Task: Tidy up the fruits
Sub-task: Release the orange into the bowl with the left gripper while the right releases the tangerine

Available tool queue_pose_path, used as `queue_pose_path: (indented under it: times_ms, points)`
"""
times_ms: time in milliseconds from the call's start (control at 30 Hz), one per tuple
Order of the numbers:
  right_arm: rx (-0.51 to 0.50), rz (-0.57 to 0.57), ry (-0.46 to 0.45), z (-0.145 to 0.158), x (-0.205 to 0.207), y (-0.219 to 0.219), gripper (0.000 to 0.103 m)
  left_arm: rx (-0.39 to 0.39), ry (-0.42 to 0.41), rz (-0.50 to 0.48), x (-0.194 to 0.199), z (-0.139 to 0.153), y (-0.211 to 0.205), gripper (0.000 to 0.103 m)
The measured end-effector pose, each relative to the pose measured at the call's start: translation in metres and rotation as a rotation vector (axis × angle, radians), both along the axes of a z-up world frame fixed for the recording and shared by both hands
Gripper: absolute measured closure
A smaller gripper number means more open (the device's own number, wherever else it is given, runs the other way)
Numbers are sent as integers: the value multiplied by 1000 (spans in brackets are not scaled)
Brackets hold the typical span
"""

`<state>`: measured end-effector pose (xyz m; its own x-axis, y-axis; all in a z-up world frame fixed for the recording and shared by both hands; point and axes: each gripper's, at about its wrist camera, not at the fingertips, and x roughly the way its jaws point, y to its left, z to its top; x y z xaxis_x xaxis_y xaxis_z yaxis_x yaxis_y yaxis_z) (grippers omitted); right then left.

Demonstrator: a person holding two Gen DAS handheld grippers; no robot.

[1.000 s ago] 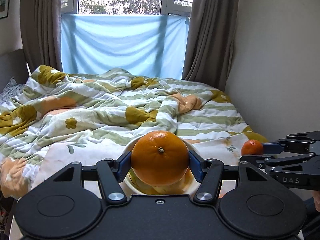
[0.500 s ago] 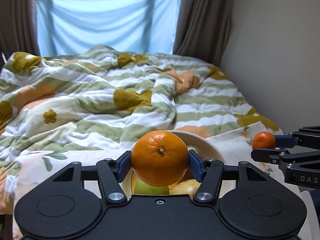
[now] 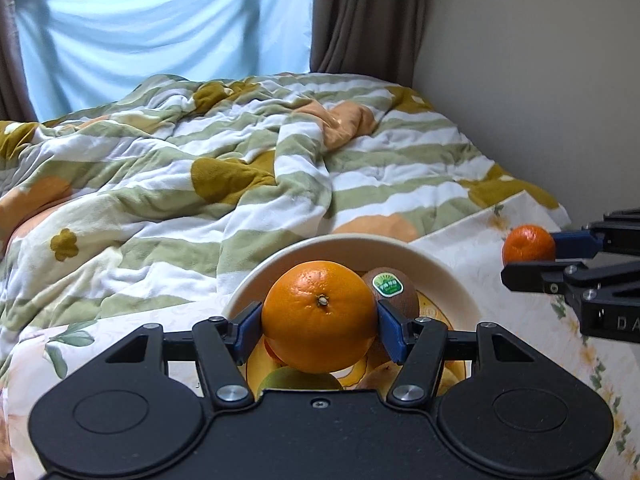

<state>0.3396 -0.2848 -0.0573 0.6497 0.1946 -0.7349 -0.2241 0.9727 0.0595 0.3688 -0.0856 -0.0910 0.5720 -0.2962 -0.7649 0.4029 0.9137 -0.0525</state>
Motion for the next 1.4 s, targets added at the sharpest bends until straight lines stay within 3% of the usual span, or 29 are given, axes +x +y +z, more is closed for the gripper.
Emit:
queue_pose_path:
  times_ms: [167, 200, 233, 267, 433, 900, 1400]
  points:
    - [-2, -22, 6, -2, 1, 4, 52, 2, 7, -13, 2, -5, -1, 35]
    - [-3, -26, 6, -3, 1, 4, 52, -5, 3, -11, 1, -3, 0, 29]
    - [-3, -30, 7, -3, 1, 5, 52, -8, -1, -7, 1, -1, 1, 12]
    - [-5, -33, 8, -3, 1, 6, 52, -8, -11, 0, 0, 2, 3, 3]
    - [-13, -40, 4, 1, 0, 10, 52, 2, -46, 14, -12, 16, 19, 2]
    - [7, -34, 14, -14, 14, 27, 52, -106, -49, 163, -52, 42, 82, 2]
    - [25, -23, 5, -40, 17, 29, 49, -63, -74, 201, -74, 39, 91, 2]
